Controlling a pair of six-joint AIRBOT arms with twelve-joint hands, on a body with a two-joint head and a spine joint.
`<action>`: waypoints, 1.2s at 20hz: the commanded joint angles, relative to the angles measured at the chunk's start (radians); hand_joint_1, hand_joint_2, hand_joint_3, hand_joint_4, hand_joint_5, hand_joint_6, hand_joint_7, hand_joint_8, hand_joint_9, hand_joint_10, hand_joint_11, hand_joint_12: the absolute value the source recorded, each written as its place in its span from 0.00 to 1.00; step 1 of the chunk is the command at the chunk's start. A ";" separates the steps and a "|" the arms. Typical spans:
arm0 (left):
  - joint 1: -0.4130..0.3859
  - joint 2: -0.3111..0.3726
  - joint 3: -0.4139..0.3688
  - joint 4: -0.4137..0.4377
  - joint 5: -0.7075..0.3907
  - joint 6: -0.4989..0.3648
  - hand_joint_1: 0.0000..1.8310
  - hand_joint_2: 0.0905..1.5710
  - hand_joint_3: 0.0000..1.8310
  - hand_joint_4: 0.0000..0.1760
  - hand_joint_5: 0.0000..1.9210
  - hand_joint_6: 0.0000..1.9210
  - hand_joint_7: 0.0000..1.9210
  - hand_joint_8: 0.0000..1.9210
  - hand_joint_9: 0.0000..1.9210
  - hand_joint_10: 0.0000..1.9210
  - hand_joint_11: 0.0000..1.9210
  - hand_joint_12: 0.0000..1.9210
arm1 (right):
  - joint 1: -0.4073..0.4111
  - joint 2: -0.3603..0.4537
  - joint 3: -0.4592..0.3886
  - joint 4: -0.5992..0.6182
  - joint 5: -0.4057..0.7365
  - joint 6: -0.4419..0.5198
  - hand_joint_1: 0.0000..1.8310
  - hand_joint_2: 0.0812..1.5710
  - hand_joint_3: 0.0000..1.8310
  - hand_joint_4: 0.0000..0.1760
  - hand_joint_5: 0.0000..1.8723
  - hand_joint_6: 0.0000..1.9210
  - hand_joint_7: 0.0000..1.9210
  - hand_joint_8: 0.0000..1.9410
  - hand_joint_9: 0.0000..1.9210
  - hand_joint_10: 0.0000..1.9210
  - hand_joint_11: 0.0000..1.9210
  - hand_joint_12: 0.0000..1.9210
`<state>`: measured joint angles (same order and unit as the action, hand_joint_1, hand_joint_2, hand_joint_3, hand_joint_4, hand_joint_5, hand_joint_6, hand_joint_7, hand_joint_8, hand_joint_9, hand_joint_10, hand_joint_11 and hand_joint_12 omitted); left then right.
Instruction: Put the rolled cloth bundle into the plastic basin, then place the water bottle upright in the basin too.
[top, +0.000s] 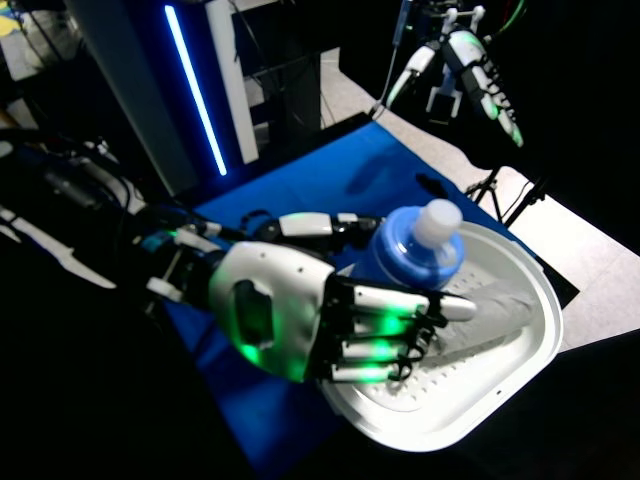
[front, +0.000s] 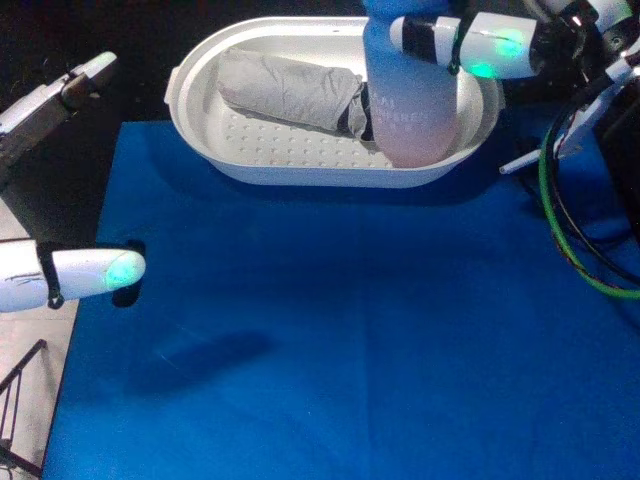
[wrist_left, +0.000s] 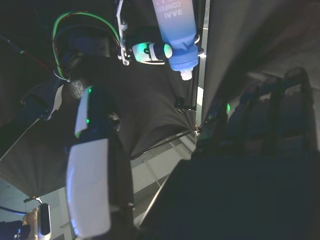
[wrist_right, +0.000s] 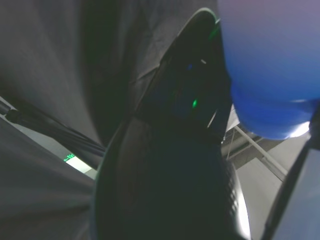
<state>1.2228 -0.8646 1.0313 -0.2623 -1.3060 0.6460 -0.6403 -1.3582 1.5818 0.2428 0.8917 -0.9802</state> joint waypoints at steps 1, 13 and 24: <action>-0.005 -0.004 -0.003 -0.010 -0.124 -0.008 0.36 0.54 0.00 1.00 0.00 0.00 0.00 0.00 0.00 0.00 0.00 0.00 | 0.013 0.008 -0.001 0.015 0.154 0.022 0.47 0.67 0.00 0.00 0.27 0.00 0.43 0.11 0.36 0.42 0.30 0.68; -0.003 -0.007 0.000 -0.011 -0.118 -0.008 0.36 0.53 0.00 1.00 0.00 0.00 0.00 0.00 0.00 0.00 0.00 0.00 | 0.002 0.016 -0.010 0.015 0.160 0.022 0.43 0.65 0.00 0.11 0.25 0.00 0.41 0.10 0.33 0.45 0.27 0.71; -0.002 -0.008 -0.006 -0.018 -0.117 -0.008 0.38 0.54 0.00 1.00 0.00 0.00 0.00 0.00 0.00 0.00 0.00 0.00 | -0.018 0.112 -0.104 -0.019 0.203 0.022 0.38 0.67 0.00 0.64 0.09 0.00 0.21 0.00 0.24 0.01 0.03 0.49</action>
<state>1.2266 -0.8700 1.0248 -0.2661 -1.3033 0.6449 -0.6701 -1.2430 1.4643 0.2111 0.9668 -0.9699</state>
